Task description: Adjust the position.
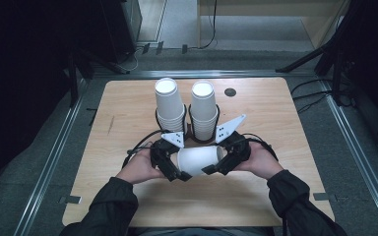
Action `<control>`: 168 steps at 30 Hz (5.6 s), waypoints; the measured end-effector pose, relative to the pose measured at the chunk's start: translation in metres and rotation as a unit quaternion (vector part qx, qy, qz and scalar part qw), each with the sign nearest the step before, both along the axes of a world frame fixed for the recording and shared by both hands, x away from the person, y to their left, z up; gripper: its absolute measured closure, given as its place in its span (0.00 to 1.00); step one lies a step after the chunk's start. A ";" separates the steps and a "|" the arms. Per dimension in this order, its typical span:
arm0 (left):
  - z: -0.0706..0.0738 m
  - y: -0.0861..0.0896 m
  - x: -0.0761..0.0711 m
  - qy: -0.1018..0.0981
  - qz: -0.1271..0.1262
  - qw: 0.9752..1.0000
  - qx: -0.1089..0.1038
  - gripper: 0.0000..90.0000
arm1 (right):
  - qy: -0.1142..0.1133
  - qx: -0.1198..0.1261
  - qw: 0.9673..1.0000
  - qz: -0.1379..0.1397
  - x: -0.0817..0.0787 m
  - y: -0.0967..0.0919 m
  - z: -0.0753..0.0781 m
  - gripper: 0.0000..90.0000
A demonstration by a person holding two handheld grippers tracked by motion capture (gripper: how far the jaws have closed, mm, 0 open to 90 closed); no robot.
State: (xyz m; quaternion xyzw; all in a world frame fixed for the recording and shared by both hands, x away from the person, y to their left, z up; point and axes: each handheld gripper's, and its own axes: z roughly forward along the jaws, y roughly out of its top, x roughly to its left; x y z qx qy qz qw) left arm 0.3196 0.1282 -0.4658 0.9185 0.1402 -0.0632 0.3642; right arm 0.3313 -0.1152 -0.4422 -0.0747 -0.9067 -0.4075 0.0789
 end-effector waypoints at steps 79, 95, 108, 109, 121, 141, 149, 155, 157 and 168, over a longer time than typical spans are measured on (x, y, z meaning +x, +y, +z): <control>0.021 0.027 0.000 -0.006 0.060 0.992 -0.112 0.17 | -0.001 0.058 0.997 -0.041 0.003 -0.024 0.006 0.16; 0.015 0.008 0.005 -0.013 0.061 0.998 0.022 0.17 | -0.025 0.008 0.999 -0.036 0.006 -0.021 -0.012 0.18; 0.007 -0.022 0.003 -0.013 0.007 0.997 0.071 0.16 | -0.034 -0.030 0.999 -0.020 0.000 -0.008 -0.022 0.17; 0.006 -0.024 0.003 -0.012 0.006 0.997 0.071 0.16 | -0.036 -0.035 0.999 -0.014 -0.002 -0.006 -0.024 0.17; 0.004 -0.033 0.003 -0.004 0.003 0.996 0.085 0.15 | -0.061 -0.079 0.995 0.004 -0.007 0.014 -0.040 0.24; 0.011 -0.010 0.006 -0.030 0.027 0.999 -0.002 0.00 | -0.084 -0.028 0.995 -0.035 -0.002 -0.008 -0.022 0.25; 0.012 -0.003 0.005 -0.023 0.037 0.998 -0.034 0.00 | -0.095 -0.007 0.994 -0.058 -0.002 -0.017 -0.015 0.25; 0.016 0.000 0.002 -0.032 0.052 0.997 -0.057 0.00 | -0.088 0.012 0.994 -0.064 -0.003 -0.021 -0.011 0.25; 0.017 0.000 0.001 -0.026 0.055 0.996 -0.069 0.00 | -0.085 0.016 0.994 -0.063 -0.003 -0.021 -0.010 0.26; 0.023 -0.006 -0.005 -0.027 0.061 0.989 -0.129 0.00 | -0.057 0.048 0.996 -0.047 -0.006 -0.012 -0.009 0.26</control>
